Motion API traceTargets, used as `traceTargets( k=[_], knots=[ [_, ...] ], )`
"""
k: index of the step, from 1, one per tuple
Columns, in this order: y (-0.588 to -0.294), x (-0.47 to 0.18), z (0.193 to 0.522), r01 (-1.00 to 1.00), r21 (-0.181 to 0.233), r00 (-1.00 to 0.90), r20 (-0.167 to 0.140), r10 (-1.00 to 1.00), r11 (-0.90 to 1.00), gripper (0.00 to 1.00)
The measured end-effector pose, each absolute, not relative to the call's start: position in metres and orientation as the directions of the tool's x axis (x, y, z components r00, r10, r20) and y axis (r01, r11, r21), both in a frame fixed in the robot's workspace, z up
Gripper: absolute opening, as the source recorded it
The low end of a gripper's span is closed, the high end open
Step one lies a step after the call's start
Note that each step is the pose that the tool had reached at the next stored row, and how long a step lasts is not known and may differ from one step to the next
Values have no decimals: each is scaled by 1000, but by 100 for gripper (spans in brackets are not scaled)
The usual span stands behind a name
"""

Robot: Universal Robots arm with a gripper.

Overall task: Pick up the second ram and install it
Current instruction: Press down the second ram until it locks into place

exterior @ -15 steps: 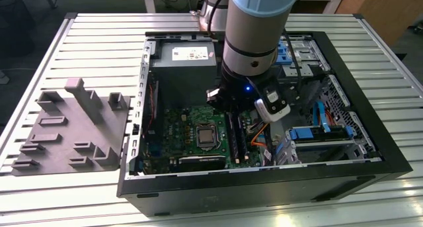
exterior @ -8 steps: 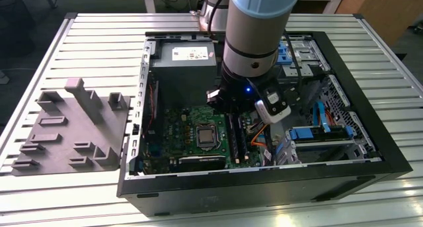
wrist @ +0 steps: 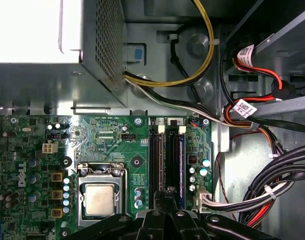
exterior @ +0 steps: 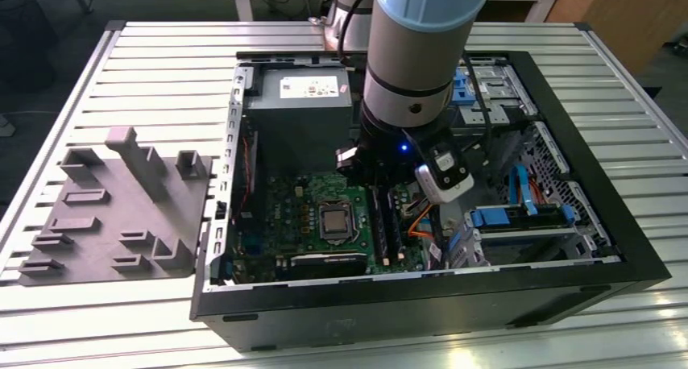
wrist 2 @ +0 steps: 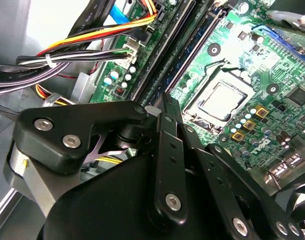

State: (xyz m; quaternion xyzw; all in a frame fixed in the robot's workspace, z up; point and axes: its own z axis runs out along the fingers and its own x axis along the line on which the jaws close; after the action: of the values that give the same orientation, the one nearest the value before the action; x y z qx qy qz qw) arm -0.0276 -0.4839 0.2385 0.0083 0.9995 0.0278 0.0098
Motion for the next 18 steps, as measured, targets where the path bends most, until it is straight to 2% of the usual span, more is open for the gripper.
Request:
traceTargets(
  k=[18],
  knots=[
    [-490,-28,239,16,56,-1000,-19,17,998,11]
  ],
)
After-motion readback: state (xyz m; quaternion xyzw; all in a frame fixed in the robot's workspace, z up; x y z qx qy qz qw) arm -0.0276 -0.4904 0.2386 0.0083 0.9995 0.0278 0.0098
